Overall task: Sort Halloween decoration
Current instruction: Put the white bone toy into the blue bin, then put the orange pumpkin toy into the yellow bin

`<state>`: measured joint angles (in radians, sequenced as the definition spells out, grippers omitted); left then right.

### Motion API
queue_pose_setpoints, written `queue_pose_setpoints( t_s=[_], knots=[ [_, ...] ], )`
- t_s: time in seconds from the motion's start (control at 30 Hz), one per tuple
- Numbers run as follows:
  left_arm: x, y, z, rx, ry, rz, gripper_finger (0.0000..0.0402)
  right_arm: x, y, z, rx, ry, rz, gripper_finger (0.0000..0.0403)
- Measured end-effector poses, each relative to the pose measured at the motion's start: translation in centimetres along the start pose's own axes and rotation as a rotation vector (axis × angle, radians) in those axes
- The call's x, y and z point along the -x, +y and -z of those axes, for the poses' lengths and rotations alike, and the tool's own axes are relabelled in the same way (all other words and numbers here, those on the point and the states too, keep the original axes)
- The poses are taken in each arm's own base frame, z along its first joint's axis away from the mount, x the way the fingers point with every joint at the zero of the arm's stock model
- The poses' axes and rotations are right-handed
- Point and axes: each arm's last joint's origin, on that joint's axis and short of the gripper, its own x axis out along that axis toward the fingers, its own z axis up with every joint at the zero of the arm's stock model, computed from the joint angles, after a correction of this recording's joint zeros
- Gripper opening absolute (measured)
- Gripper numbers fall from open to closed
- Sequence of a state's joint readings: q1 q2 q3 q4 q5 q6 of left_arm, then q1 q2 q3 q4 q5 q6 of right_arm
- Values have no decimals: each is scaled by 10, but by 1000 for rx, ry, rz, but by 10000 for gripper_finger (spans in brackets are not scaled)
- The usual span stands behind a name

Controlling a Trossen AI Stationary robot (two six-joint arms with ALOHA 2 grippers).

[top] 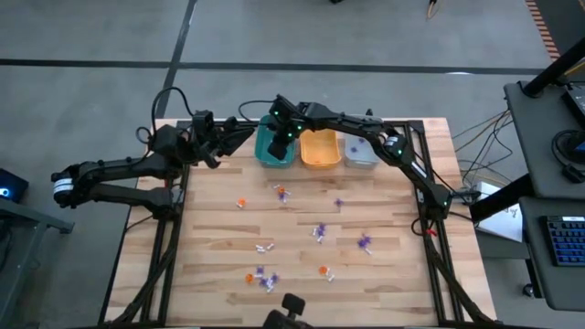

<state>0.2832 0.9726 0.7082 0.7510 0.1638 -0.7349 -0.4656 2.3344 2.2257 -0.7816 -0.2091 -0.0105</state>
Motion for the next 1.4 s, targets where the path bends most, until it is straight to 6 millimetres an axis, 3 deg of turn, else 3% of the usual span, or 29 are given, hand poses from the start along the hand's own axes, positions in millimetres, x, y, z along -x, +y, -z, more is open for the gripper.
queue_pose_setpoints(
  t_s=[0.23, 0.47, 0.73, 1.0, 1.2, 1.4],
  knots=[
    [0, 2, 2, 3, 15, -14, 39, 3, 1, 0, -12, 12, 0, 122],
    [0, 7, 8, 35, 79, -74, 39, 30, 7, -7, -12, 56, -7, 138],
    [11, 30, 34, 181, 307, -375, 39, 91, 22, -1, -45, 184, -63, 115],
    [53, 54, 71, 374, 704, -870, 39, 146, 37, 22, -92, 408, -68, 93],
    [76, 56, 86, 464, 924, -1070, 39, 181, 54, 22, -76, 353, -74, 79],
    [80, 63, 97, 462, 990, -1178, 39, 214, 73, 23, -42, 279, -84, 72]
  ],
)
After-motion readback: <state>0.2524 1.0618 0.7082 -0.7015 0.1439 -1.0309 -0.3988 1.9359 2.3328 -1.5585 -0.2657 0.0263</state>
